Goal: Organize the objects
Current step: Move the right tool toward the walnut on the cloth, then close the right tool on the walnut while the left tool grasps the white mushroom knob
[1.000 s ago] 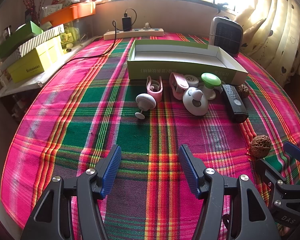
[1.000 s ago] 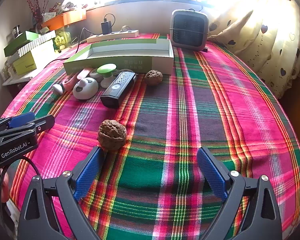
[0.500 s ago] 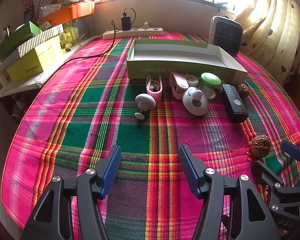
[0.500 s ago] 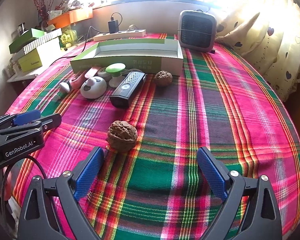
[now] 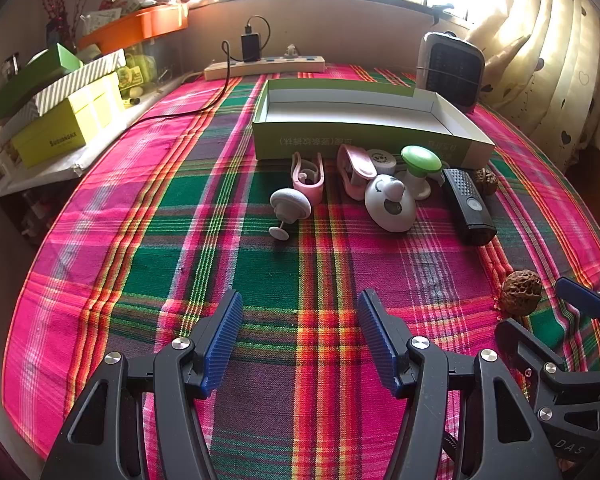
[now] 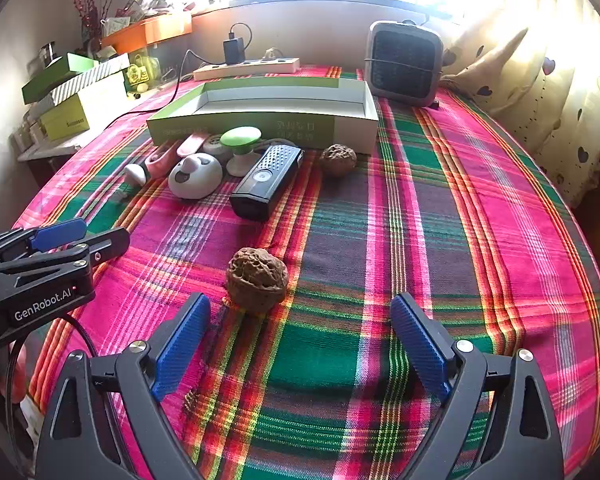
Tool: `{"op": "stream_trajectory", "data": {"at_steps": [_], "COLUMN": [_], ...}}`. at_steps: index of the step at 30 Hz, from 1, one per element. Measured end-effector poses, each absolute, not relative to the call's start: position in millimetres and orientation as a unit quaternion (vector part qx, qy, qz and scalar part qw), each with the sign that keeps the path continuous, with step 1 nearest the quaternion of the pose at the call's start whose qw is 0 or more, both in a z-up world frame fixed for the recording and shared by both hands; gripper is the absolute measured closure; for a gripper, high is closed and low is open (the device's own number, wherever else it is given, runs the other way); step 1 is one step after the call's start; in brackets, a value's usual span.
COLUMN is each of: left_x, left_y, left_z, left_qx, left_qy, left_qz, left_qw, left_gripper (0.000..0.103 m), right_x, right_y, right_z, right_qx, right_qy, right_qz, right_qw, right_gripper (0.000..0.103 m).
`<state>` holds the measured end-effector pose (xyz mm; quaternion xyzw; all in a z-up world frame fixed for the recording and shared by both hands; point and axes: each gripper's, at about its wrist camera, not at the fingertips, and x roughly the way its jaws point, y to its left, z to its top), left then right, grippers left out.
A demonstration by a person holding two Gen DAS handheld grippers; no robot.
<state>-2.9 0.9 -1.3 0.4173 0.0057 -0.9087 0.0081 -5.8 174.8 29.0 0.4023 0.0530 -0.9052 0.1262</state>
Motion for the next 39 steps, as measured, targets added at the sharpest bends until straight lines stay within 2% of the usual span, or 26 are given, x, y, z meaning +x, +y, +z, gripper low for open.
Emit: {"op": "stream_trajectory", "data": {"at_steps": [4,12,14,18,20,24,26,28,39], "left_x": [-3.5,-10.1,-11.9,-15.5,-17.9,-23.2,-26.0,-29.6,-54.6], "left_y": [1.4,-4.5,-6.1,-8.8,-10.2,-16.4,-18.5,-20.8,-33.5], "left_z": [-0.9,1.7,1.8,2.3,2.7,4.0,4.4,4.7,5.8], "left_qx": [0.42,0.427,0.427,0.427,0.428,0.426,0.427,0.427,0.423], "left_qy": [0.005,0.006,0.006,0.008,0.01,0.026,0.031,0.034,0.047], "left_qz": [-0.908,-0.904,-0.904,-0.904,-0.904,-0.904,-0.904,-0.903,-0.904], "left_qw": [0.006,-0.007,-0.009,-0.009,-0.012,-0.021,-0.024,-0.025,-0.027], "left_gripper": [0.044,0.044,0.044,0.044,0.044,0.044,0.044,0.044,0.044], "right_x": [-7.4,-12.7,-12.8,-13.9,-15.0,-14.5,-14.2,-14.9,-23.7], "right_y": [173.0,163.8,163.7,164.8,164.9,162.3,159.9,158.6,161.4], "right_z": [29.2,30.4,30.7,31.5,32.3,32.8,33.2,33.4,34.3], "right_qx": [0.404,0.399,0.397,0.394,0.392,0.388,0.387,0.387,0.39], "right_qy": [0.055,0.062,0.063,0.061,0.062,0.064,0.067,0.067,0.052], "right_qz": [-0.904,-0.903,-0.904,-0.906,-0.907,-0.907,-0.906,-0.906,-0.905], "right_qw": [0.129,0.143,0.144,0.142,0.142,0.152,0.157,0.16,0.16], "right_gripper": [0.012,0.027,0.033,0.039,0.048,0.057,0.067,0.07,0.07]}}
